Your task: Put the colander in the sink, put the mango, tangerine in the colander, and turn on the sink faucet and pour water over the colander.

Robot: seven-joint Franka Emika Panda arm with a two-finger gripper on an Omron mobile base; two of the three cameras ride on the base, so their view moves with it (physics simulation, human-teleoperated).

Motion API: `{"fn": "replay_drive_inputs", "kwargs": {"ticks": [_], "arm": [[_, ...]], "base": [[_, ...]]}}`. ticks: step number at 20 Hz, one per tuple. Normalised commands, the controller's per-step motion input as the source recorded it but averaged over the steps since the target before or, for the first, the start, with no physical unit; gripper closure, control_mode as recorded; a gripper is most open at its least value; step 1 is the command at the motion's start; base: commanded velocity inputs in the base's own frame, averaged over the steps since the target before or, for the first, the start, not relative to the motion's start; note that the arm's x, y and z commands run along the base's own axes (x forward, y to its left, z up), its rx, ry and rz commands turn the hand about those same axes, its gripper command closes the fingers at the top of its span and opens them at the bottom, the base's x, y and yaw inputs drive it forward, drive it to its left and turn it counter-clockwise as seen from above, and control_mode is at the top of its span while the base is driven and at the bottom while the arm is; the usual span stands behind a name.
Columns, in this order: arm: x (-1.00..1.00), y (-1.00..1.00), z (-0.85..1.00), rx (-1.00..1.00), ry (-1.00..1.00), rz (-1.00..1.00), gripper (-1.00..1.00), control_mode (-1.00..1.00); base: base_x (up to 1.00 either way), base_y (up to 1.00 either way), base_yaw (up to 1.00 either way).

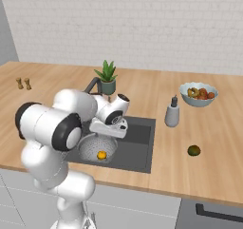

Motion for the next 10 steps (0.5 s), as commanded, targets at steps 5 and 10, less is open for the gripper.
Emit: {"fn": "replay_drive_inputs", "kwargs": {"ticks": [5, 10], "arm": [[-0.35, -0.49, 0.58, 0.0, 0.0, -0.09, -1.0, -1.0], [-0.34, -0.63, 0.53, 0.0, 0.0, -0.11, -1.0, -1.0]], "base": [[0.0, 0.0, 0.0], [0.0, 0.0, 0.0]]}}
